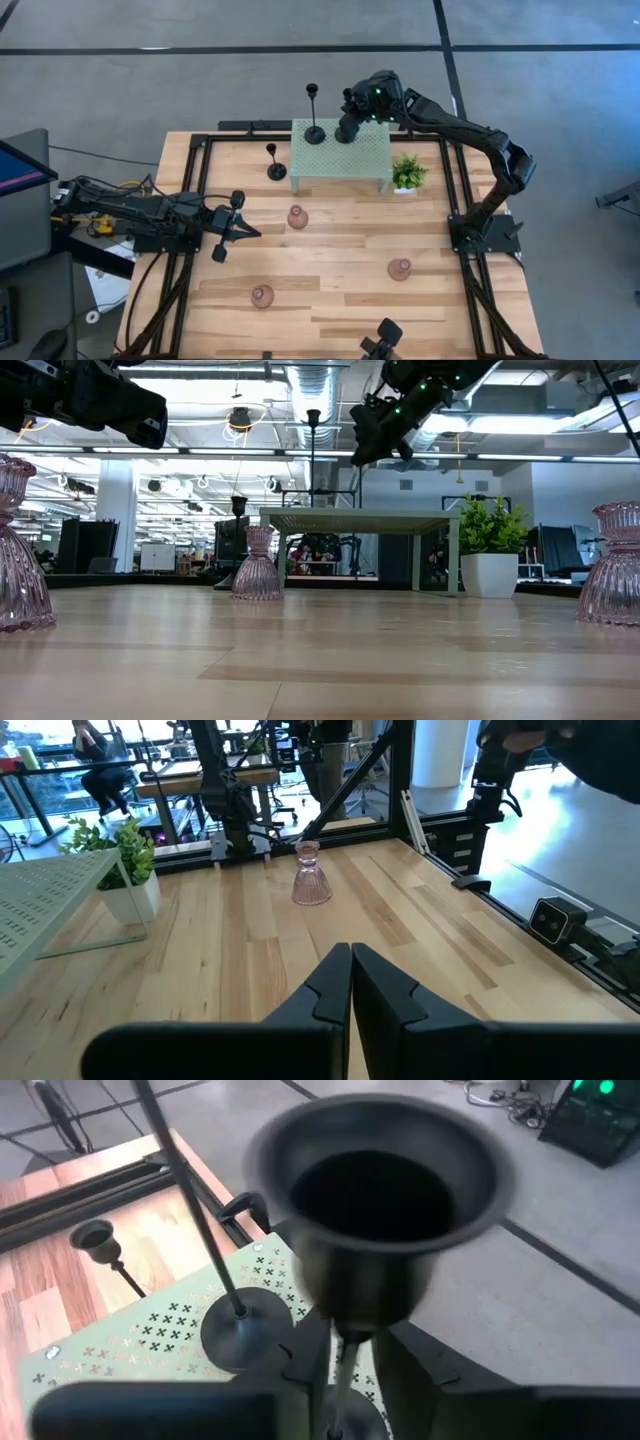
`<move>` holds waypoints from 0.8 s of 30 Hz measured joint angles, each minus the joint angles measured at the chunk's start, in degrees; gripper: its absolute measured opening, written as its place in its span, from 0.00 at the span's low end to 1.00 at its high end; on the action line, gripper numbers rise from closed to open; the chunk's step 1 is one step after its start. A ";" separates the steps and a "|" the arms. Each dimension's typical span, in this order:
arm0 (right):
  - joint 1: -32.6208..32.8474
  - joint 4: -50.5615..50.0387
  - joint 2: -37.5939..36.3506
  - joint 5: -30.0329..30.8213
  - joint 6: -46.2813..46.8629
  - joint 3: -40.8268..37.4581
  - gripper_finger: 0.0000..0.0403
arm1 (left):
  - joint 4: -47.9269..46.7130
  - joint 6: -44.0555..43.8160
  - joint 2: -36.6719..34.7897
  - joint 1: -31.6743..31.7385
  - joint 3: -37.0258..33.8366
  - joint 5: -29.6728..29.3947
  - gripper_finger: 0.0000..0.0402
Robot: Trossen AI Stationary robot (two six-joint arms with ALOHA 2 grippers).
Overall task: Pick & Place candle stick holders
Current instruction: Put the bottom black candle holder on the shelf aligned with the black candle holder, then put the black candle holder on the shelf aligned with the black candle holders
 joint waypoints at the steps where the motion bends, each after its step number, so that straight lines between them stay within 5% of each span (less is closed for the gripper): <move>1: 0.12 0.02 0.00 -0.02 -0.60 0.00 0.18 | -0.01 0.00 0.02 0.00 0.00 0.00 0.03; 14: 0.80 -9.64 -4.61 0.22 -3.26 0.09 0.51 | -0.01 0.00 0.00 0.00 0.00 0.00 0.03; 24: 5.78 -26.15 -16.41 0.23 2.41 0.07 0.48 | -0.01 0.00 0.00 -0.01 0.00 0.00 0.03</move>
